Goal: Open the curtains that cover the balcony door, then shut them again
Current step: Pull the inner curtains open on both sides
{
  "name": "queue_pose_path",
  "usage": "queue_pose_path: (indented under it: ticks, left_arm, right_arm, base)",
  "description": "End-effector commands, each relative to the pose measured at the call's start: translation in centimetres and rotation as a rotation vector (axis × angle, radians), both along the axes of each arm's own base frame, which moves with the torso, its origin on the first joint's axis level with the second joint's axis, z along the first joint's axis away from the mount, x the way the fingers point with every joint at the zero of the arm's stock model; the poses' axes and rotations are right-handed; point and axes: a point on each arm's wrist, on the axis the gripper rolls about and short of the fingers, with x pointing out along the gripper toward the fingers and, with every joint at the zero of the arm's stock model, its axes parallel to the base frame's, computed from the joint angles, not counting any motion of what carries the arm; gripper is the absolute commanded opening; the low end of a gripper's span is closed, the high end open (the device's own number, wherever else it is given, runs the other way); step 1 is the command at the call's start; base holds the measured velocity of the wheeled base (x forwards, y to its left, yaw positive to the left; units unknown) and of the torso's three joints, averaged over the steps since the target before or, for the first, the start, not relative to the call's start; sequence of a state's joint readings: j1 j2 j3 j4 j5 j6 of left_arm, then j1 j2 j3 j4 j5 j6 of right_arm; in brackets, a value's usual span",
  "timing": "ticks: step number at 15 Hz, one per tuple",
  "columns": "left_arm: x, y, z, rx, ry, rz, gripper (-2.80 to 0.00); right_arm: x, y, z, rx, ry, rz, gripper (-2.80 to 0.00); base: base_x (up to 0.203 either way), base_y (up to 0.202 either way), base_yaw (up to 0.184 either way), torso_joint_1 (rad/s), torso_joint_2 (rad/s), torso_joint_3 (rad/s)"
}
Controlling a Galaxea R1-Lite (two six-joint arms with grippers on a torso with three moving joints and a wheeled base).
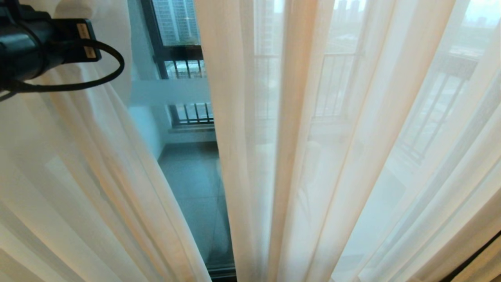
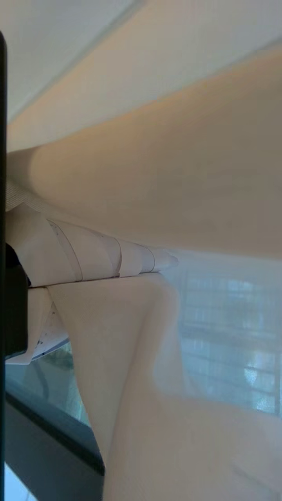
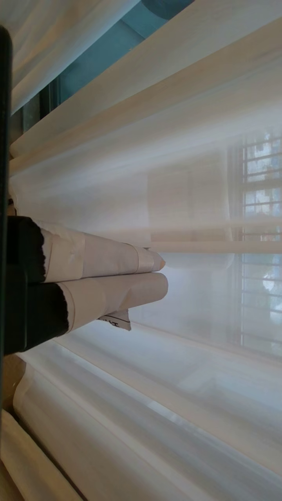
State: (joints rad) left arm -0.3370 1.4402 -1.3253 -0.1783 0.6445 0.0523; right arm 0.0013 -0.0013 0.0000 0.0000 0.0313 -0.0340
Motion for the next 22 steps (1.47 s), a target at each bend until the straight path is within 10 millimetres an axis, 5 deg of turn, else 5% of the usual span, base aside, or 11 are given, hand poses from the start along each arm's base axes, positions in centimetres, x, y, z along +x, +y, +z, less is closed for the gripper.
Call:
queue_pose_path:
  ticks: [1,15,22]
  left_arm:
    - [0.0,0.5,0.0,-0.003,-0.003,0.025,-2.8]
    - [1.0,1.8,-0.5,-0.028,0.007,0.092,-2.8]
    - [1.1,2.2,-0.6,-0.029,0.009,0.11,-2.8]
  right_arm:
    - [0.0,0.0,0.0,-0.001,0.001,0.001,-2.8]
    - [0.0,0.0,0.0,0.0,0.001,0.001,-2.8]
    - [0.0,0.0,0.0,-0.001,0.001,0.001,-2.8]
  base:
    - [0.0,0.0,0.0,0.0,0.0,0.0]
    - [0.0,0.0,0.0,0.0,0.0,0.0]
    - [0.0,0.169,0.003,0.002,0.0,0.002]
